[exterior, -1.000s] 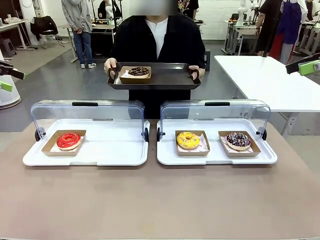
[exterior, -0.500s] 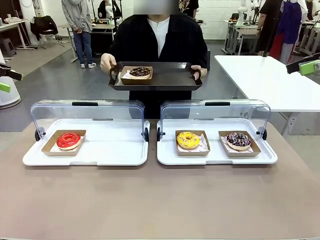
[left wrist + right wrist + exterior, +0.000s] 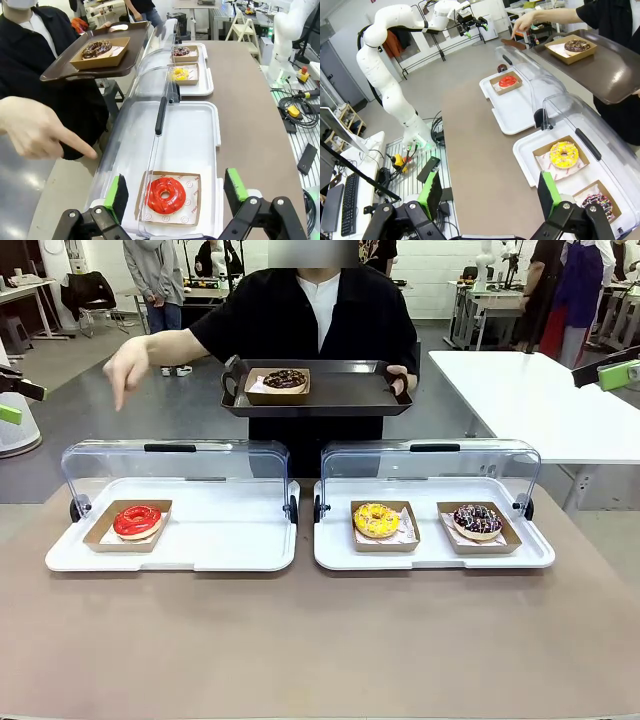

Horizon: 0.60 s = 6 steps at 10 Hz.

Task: Provide the desired donut to the person.
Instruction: Pick up and lift the Paper togo box containing the Donut pointed at by the person.

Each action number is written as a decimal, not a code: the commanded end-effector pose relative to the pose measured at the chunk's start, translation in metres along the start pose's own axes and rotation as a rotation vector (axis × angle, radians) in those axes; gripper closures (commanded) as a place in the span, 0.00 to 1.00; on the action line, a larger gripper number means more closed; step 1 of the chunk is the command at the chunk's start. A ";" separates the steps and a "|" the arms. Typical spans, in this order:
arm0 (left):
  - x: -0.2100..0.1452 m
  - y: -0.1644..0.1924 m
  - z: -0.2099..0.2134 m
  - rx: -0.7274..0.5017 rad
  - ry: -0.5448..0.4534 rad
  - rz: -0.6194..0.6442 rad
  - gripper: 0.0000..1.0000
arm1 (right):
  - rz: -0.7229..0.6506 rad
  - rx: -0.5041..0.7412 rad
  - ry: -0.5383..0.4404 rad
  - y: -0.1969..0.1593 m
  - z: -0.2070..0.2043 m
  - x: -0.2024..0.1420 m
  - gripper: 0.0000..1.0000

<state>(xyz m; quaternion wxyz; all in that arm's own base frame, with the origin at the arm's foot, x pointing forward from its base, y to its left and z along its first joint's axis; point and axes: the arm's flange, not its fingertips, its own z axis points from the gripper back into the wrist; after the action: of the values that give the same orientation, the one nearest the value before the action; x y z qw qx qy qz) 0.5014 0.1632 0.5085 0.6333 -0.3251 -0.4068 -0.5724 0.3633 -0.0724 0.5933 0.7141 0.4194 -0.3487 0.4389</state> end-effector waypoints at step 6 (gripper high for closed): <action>0.000 0.000 0.000 -0.002 -0.002 -0.019 0.00 | 0.011 0.008 -0.012 0.000 -0.001 0.002 0.00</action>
<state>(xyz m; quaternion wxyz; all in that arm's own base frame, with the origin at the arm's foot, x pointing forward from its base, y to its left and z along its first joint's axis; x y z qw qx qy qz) 0.5014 0.1632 0.5085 0.6333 -0.3251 -0.4068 -0.5725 0.3633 -0.0724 0.5933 0.7141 0.4194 -0.3487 0.4389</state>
